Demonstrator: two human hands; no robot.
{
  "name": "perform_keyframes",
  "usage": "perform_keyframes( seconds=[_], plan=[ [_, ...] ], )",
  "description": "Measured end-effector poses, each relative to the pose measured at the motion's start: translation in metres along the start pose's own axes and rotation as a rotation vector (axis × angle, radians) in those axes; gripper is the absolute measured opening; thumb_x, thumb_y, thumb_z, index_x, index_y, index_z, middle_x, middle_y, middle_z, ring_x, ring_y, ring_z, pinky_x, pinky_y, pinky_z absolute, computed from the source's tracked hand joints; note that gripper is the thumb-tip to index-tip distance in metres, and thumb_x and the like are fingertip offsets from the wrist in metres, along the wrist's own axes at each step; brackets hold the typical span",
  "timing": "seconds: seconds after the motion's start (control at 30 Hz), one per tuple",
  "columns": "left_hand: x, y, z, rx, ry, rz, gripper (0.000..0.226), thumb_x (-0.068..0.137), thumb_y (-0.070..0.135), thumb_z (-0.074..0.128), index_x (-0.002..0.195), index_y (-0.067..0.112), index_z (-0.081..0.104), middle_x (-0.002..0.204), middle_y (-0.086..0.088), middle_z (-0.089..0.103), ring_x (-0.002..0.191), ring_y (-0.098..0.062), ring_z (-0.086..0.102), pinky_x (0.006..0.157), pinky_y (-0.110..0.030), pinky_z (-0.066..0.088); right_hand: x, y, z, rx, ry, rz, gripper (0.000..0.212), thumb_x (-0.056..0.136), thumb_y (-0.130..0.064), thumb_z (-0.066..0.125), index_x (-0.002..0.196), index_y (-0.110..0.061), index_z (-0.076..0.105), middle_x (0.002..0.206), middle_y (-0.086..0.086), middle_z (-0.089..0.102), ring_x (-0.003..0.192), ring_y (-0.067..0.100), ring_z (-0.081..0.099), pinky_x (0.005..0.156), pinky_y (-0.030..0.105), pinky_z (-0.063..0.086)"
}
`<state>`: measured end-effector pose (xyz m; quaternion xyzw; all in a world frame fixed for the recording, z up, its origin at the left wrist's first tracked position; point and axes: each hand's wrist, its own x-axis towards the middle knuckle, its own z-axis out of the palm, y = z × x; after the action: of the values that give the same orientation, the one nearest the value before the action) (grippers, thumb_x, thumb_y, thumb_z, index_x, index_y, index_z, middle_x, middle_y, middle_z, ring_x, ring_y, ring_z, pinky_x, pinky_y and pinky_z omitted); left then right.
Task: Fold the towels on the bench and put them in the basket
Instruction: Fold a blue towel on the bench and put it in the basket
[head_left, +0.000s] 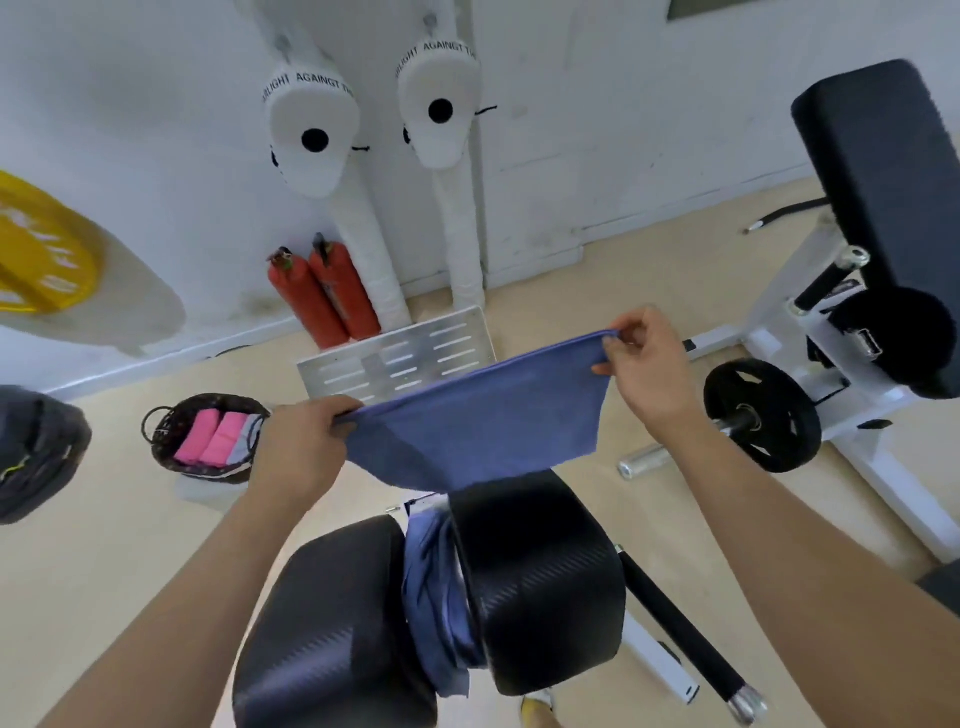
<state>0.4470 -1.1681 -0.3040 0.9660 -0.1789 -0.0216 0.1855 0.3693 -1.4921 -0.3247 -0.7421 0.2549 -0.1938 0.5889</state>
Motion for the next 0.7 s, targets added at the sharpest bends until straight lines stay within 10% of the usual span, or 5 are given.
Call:
perform_keyframes(
  seconds=[0.23, 0.7],
  plan=[
    [-0.080, 0.001, -0.029, -0.159, 0.095, -0.053, 0.018, 0.072, 0.003, 0.074, 0.075, 0.021, 0.074, 0.064, 0.013, 0.062, 0.069, 0.002, 0.055, 0.064, -0.006, 0.036, -0.062, 0.009, -0.030, 0.027, -0.082, 0.006, 0.026, 0.092, 0.010, 0.048, 0.088, -0.015, 0.048, 0.081, 0.006, 0.060, 0.067, 0.004, 0.062, 0.061, 0.017, 0.055],
    [-0.232, -0.014, 0.060, -0.292, -0.784, -0.036, 0.028, 0.067, 0.020, 0.082, 0.060, 0.036, 0.061, 0.058, 0.016, 0.056, 0.056, -0.003, 0.048, 0.058, -0.018, 0.042, -0.221, 0.100, -0.085, -0.459, -0.210, 0.233, 0.025, 0.088, 0.003, 0.046, 0.081, -0.021, 0.047, 0.073, 0.008, 0.058, 0.069, 0.030, 0.055, 0.065, 0.045, 0.051]
  ],
)
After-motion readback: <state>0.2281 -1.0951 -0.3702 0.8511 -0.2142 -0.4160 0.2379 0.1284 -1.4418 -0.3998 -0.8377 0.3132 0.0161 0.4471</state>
